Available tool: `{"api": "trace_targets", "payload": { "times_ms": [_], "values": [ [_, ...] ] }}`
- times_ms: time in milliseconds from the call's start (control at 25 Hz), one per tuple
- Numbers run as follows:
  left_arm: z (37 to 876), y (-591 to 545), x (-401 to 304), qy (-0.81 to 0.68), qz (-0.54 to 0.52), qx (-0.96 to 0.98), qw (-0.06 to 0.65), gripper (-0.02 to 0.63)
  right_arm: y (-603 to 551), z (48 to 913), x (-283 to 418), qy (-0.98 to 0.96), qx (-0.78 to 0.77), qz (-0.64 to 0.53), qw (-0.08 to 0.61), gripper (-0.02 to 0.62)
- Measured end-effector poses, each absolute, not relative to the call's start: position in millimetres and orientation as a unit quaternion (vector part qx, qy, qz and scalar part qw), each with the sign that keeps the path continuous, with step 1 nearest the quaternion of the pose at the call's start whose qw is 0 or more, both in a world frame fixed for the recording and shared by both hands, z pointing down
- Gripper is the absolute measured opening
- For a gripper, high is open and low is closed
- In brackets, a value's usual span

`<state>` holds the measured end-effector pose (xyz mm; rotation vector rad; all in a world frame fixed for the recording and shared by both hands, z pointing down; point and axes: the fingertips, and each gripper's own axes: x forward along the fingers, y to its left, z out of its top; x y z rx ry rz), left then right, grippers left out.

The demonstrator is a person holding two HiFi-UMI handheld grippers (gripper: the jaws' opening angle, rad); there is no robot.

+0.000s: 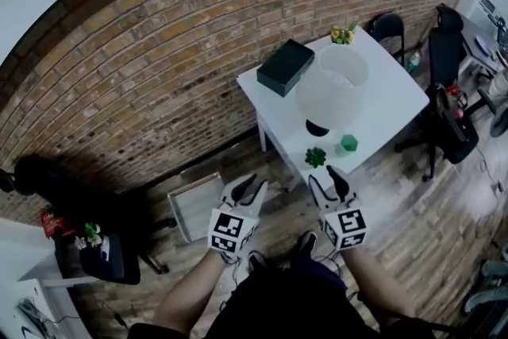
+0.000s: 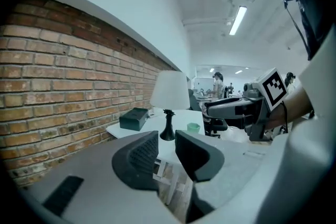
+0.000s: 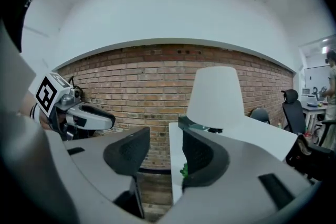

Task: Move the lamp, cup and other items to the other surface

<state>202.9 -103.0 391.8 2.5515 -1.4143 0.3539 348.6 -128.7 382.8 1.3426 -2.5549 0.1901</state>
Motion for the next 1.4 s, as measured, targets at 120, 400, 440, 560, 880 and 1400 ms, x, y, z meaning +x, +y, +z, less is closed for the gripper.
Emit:
{"api": "trace_targets", "payload": {
  "times_ms": [120,400,440,560,880,1400],
  "values": [
    [363.0,-93.3,171.3,-0.500,0.094,0.857,0.084,0.061,-120.6,359.4,319.8,-0.880,0.458,0.057,0.112,0.151],
    [317.0,-69.3,116.9,-0.530,0.058,0.844,0.053,0.021,-103.2,323.9,275.4,-0.889,0.451,0.021,0.079,0.036],
    [311.7,-66.6,112.2,-0.533,0.054,0.843,0.047,0.020,-101.2,320.3,271.9,-0.889,0.451,0.018,0.077,0.022],
    [300.0,-59.8,100.3,-0.541,0.049,0.839,0.037,0.020,-97.2,309.0,264.1,-0.888,0.454,0.011,0.071,0.007],
    [284.4,-41.8,65.6,-0.569,0.032,0.821,0.030,0.015,-81.5,289.2,236.1,-0.899,0.434,-0.009,0.062,0.006],
    [292.5,0.9,-21.0,-0.643,0.029,0.764,0.046,0.012,-63.6,292.4,161.4,-0.930,0.361,-0.034,0.059,0.003]
  ]
}}
